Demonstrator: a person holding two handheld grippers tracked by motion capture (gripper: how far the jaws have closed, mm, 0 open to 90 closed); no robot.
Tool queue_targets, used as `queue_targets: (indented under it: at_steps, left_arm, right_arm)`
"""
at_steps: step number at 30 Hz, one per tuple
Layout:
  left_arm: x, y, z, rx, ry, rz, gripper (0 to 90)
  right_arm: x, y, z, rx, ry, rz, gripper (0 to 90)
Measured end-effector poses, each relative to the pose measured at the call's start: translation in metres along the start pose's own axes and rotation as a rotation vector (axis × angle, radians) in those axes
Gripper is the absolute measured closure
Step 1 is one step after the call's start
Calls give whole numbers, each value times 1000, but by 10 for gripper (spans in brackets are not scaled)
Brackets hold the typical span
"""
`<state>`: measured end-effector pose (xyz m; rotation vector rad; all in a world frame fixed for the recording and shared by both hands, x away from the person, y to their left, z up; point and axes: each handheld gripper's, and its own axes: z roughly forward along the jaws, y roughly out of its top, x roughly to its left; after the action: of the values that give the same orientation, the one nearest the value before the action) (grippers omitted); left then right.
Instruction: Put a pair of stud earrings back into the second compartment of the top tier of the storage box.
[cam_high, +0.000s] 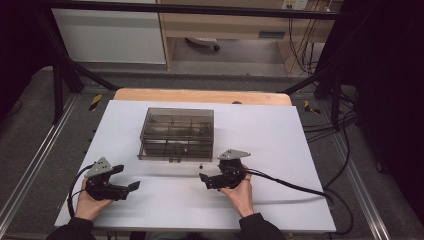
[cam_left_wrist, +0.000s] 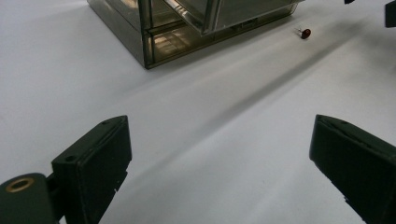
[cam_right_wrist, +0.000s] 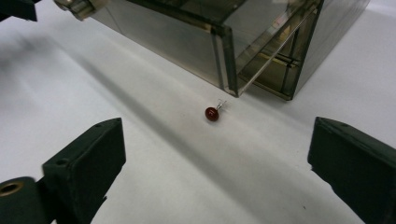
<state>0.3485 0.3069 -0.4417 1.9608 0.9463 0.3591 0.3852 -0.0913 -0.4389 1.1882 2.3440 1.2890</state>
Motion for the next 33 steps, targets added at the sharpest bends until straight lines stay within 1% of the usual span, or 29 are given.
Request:
queue_targets:
  at_steps: [6, 12, 15, 20, 21, 23, 25, 33]
  left_arm:
    - [0, 0, 0, -1, -1, -1, 54]
    - [0, 0, 0, -1, -1, 0, 54]
    - [0, 0, 0, -1, -1, -1, 55]
    - [0, 0, 0, -1, 0, 0, 54]
    - [0, 0, 0, -2, -1, -1, 55]
    - [0, 0, 0, -2, -1, -1, 54]
    - [0, 0, 0, -2, -1, -1, 54]
    - [0, 0, 0, -1, -1, 0, 54]
  right_arm:
    - [-3, -2, 14, -4, 1, 10, 132]
    - [-6, 0, 20, -34, -18, 25, 214]
    - [-6, 1, 23, -29, -31, 1, 246]
    - [-1, 4, 27, -28, -49, -36, 309]
    - [0, 4, 28, -32, -43, -29, 337]
    - [0, 4, 29, -30, -37, -11, 365]
    - [-1, 3, 31, -26, -34, -12, 397]
    - [-1, 2, 36, -18, -27, 4, 474]
